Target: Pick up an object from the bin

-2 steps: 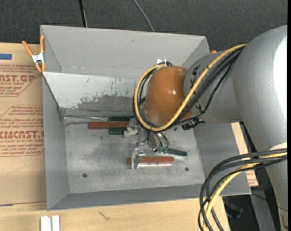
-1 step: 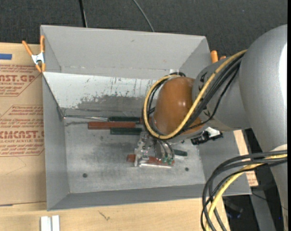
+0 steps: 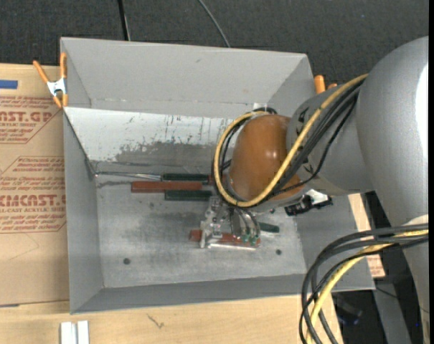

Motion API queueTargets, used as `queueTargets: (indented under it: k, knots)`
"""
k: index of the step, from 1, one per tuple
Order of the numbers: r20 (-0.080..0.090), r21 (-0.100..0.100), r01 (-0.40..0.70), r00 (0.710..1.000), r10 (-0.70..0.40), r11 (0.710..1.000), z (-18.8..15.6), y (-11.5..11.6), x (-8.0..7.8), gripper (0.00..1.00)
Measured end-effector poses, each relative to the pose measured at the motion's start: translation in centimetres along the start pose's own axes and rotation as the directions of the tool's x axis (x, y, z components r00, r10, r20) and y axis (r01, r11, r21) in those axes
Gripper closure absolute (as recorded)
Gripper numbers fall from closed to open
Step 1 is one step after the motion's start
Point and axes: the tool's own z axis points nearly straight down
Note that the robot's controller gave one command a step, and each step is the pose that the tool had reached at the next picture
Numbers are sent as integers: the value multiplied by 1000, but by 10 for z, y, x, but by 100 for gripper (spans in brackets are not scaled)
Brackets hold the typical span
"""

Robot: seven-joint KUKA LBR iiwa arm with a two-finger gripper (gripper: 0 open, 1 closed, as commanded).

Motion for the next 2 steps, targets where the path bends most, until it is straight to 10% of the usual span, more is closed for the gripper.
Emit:
queueTargets:
  k: [2]
  knots:
    - [-2,1,126,992,-125,992,-71,-9,4,100]
